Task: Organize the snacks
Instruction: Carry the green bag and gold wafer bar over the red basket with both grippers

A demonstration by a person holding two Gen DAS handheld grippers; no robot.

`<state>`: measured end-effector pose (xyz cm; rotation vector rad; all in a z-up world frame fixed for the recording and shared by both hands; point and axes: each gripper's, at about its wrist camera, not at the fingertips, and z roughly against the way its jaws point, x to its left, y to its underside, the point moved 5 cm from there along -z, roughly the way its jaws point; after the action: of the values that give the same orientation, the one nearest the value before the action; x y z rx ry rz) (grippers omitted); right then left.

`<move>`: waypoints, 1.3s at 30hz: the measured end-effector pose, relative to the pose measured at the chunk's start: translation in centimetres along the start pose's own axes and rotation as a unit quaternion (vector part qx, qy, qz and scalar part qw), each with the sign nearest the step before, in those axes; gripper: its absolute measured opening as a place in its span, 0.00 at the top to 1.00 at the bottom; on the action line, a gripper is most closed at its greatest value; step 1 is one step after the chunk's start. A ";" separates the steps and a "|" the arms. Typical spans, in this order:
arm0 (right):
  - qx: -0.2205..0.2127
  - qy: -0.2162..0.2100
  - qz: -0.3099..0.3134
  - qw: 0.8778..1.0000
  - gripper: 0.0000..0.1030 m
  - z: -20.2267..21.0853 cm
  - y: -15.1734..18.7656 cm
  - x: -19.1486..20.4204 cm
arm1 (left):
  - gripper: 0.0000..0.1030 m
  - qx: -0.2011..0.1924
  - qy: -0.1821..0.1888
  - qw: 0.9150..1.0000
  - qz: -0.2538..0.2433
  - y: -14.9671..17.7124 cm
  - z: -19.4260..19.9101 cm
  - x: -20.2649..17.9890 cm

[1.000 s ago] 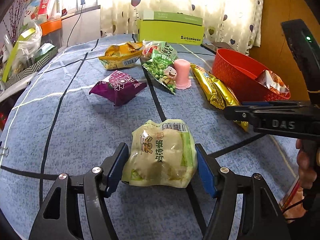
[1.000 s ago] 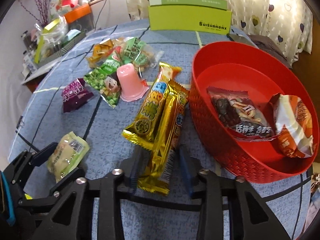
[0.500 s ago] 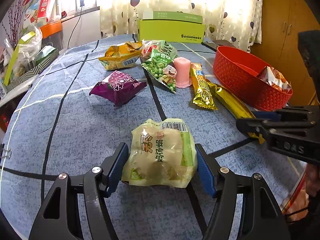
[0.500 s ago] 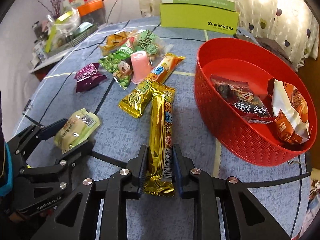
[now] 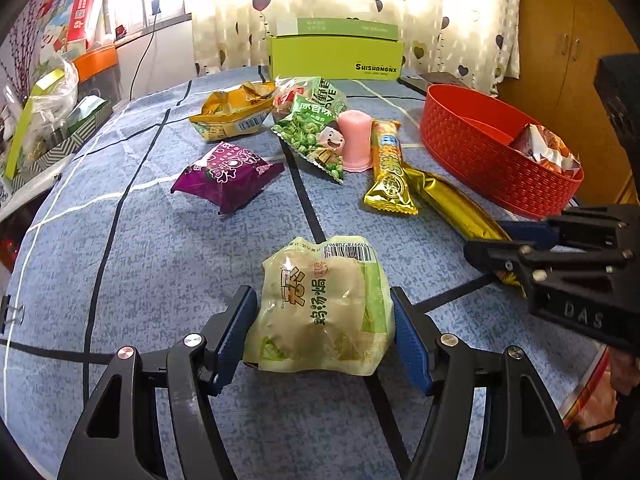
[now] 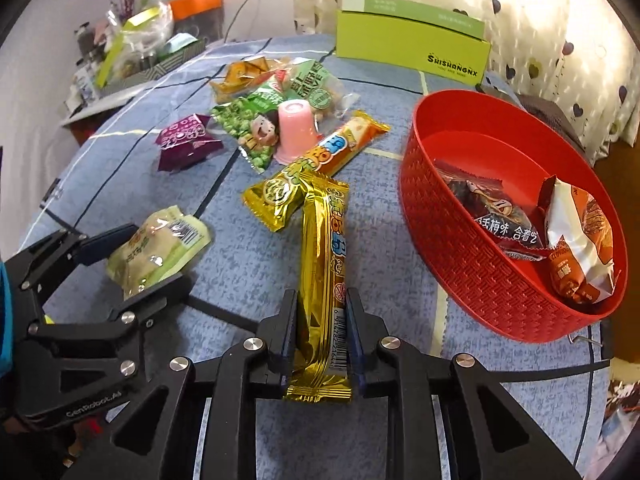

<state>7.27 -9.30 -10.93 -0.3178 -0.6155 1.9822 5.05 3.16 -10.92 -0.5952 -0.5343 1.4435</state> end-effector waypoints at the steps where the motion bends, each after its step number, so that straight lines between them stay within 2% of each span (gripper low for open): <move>1: -0.001 -0.001 -0.001 1.000 0.80 0.1 0.1 0.0 | 0.35 0.000 0.000 1.000 0.000 0.0 0.0 0.0; 15: -0.042 -0.014 0.007 0.999 0.80 3.5 0.0 0.6 | 0.36 -0.003 0.018 0.999 0.043 0.2 1.2 0.5; 25: -0.069 -0.030 0.009 0.997 0.80 5.8 -0.4 0.4 | 0.36 -0.022 0.017 0.998 0.049 -0.8 3.1 0.2; 39: -0.110 -0.028 -0.006 0.994 0.80 8.9 -1.3 -1.2 | 0.36 -0.050 0.038 0.998 0.029 -4.0 5.0 -2.4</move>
<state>4.67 -12.42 -2.77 -0.3924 -0.8733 1.9203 4.63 0.93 -4.48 -0.7476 -0.5345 1.4481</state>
